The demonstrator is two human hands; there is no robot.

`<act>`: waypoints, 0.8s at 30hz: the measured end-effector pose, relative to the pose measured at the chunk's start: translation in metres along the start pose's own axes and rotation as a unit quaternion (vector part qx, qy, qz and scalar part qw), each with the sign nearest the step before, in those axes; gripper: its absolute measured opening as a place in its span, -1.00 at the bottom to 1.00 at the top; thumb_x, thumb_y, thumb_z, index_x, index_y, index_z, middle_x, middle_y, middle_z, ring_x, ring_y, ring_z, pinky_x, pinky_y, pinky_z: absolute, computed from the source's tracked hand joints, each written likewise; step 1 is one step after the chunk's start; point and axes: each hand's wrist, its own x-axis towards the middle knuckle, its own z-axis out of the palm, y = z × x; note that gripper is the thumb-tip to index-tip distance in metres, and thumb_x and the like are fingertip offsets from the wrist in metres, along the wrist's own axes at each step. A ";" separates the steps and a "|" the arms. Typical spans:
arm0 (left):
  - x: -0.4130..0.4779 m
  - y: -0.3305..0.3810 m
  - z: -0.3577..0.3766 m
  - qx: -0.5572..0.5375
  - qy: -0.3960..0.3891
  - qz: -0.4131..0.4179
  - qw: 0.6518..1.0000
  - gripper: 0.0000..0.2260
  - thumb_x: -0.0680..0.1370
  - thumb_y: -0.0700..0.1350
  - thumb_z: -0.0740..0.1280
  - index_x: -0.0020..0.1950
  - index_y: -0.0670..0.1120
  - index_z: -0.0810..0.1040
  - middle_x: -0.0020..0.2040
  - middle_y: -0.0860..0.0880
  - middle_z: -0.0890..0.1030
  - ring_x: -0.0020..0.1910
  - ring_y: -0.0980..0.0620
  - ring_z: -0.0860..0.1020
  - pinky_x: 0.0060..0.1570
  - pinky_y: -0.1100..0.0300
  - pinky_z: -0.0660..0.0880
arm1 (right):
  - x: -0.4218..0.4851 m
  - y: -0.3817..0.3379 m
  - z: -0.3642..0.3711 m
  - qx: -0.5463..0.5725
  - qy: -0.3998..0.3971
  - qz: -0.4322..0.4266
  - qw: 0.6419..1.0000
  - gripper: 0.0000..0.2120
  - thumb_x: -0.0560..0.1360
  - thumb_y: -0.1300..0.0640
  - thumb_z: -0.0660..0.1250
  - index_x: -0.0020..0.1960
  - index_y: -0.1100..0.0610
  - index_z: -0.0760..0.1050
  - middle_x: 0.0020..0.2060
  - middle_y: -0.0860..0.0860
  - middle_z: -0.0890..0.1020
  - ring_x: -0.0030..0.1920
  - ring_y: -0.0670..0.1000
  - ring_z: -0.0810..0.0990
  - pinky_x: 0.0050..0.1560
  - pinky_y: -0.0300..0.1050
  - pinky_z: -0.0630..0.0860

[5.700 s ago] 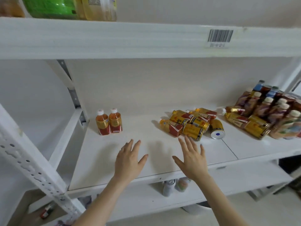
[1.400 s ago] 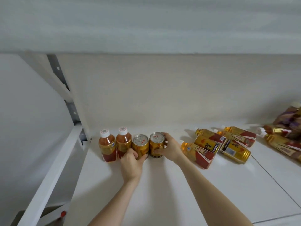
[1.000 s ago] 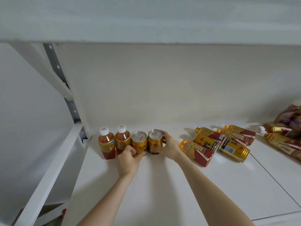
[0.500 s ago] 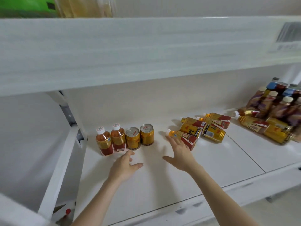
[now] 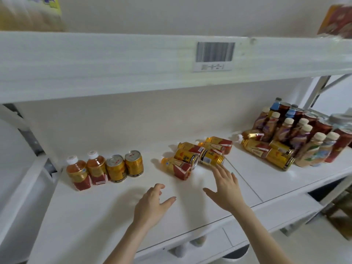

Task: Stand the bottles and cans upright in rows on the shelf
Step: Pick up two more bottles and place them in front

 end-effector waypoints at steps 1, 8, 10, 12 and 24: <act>0.001 0.012 0.009 0.002 0.004 -0.002 1.000 -0.50 0.44 0.28 0.30 0.29 0.09 0.36 0.21 0.05 0.53 0.15 0.06 0.51 0.04 0.13 0.46 | 0.000 0.010 -0.003 -0.004 -0.003 -0.007 1.000 -0.25 0.46 -0.22 0.29 0.51 -0.08 0.01 0.54 -0.02 0.11 0.54 0.08 0.03 0.51 0.17 0.03; 0.005 0.084 0.064 -0.014 0.042 -0.030 0.999 -0.50 0.45 0.27 0.29 0.30 0.09 0.34 0.24 0.05 0.52 0.19 0.05 0.50 0.03 0.14 0.43 | 0.007 0.077 -0.024 -0.014 -0.050 -0.050 0.997 -0.26 0.49 -0.24 0.22 0.53 -0.02 -0.02 0.55 0.00 0.08 0.55 0.06 -0.02 0.52 0.12 -0.01; 0.006 0.098 0.074 -0.024 0.051 -0.045 0.997 -0.50 0.45 0.28 0.29 0.31 0.08 0.35 0.24 0.05 0.52 0.19 0.04 0.51 0.06 0.12 0.45 | 0.010 0.095 -0.030 -0.008 -0.057 -0.054 0.997 -0.26 0.49 -0.23 0.22 0.53 -0.03 -0.02 0.55 -0.01 0.07 0.55 0.05 -0.02 0.52 0.12 0.00; 0.008 0.109 0.081 -0.028 0.052 -0.063 0.996 -0.48 0.45 0.30 0.27 0.31 0.08 0.36 0.26 0.04 0.52 0.19 0.02 0.51 0.09 0.09 0.46 | 0.014 0.110 -0.035 -0.001 -0.053 -0.052 0.997 -0.26 0.49 -0.22 0.23 0.53 -0.03 -0.02 0.55 -0.01 0.08 0.55 0.05 -0.01 0.51 0.11 0.00; 0.051 0.117 0.081 -0.039 0.190 -0.202 0.960 -0.39 0.41 0.36 0.23 0.28 -0.01 0.34 0.07 -0.13 0.57 0.07 -0.20 0.54 -0.04 -0.01 0.50 | 0.097 0.173 -0.050 0.045 -0.050 -0.041 0.997 -0.29 0.47 -0.17 0.30 0.50 0.03 0.11 0.50 0.06 0.24 0.48 0.14 0.20 0.40 0.17 0.24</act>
